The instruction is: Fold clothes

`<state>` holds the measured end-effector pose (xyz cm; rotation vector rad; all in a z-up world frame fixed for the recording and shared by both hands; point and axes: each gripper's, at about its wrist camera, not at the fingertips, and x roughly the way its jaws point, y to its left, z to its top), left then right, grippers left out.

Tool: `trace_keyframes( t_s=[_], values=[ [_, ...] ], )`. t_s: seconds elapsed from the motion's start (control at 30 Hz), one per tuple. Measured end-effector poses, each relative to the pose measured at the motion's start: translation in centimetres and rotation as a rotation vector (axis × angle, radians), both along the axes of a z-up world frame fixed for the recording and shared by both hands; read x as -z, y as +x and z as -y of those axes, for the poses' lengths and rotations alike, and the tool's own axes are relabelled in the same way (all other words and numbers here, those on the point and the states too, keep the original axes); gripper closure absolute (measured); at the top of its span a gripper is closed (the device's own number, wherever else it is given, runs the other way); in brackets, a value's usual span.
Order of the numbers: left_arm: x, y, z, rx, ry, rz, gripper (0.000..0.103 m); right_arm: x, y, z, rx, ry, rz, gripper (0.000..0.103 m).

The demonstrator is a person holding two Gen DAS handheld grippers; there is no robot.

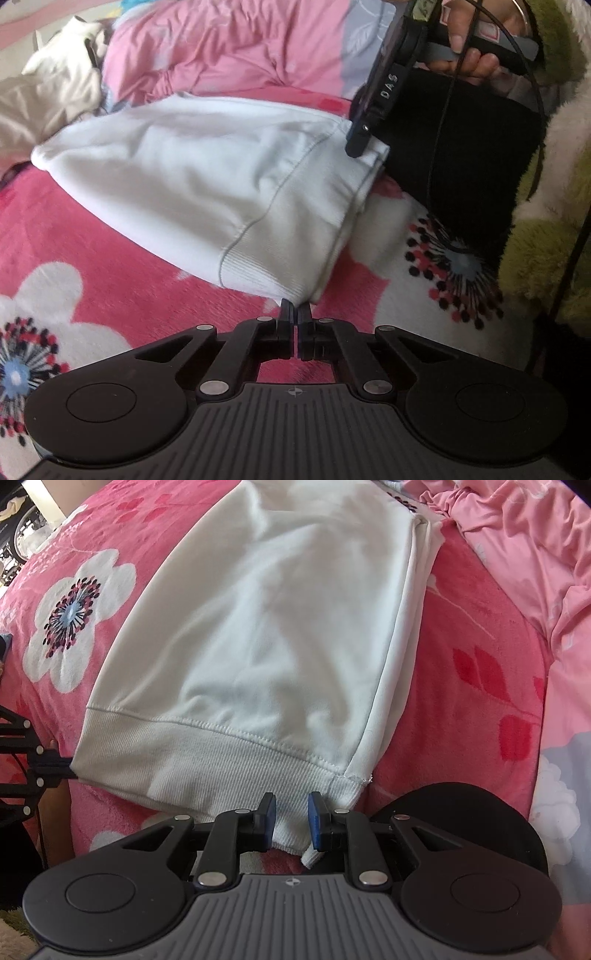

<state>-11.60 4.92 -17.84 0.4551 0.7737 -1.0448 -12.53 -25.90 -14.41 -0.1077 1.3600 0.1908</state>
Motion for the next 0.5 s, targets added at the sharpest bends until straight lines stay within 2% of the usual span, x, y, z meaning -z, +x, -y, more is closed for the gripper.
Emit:
trace_keyframes(
  t_s=[0.2, 0.37, 0.47, 0.5],
  values=[
    [2.2, -0.5, 0.1, 0.046, 0.048, -0.099, 0.103, 0.0, 0.2, 0.2, 0.011, 0.009, -0.017, 0.083],
    [1.6, 0.3, -1.6, -0.039, 0.038, -0.145, 0.103, -2.4, 0.7, 1.3, 0.065, 0.073, 0.027, 0.083],
    [1.1, 1.2, -2.6, -0.099, 0.046, -0.149, 0.095, -2.8, 1.5, 1.5, 0.081, 0.083, 0.061, 0.083],
    [0.9, 1.7, -2.9, -0.124, 0.048, -0.144, 0.084, -2.4, 1.8, 1.4, 0.082, 0.090, 0.055, 0.083]
  ],
)
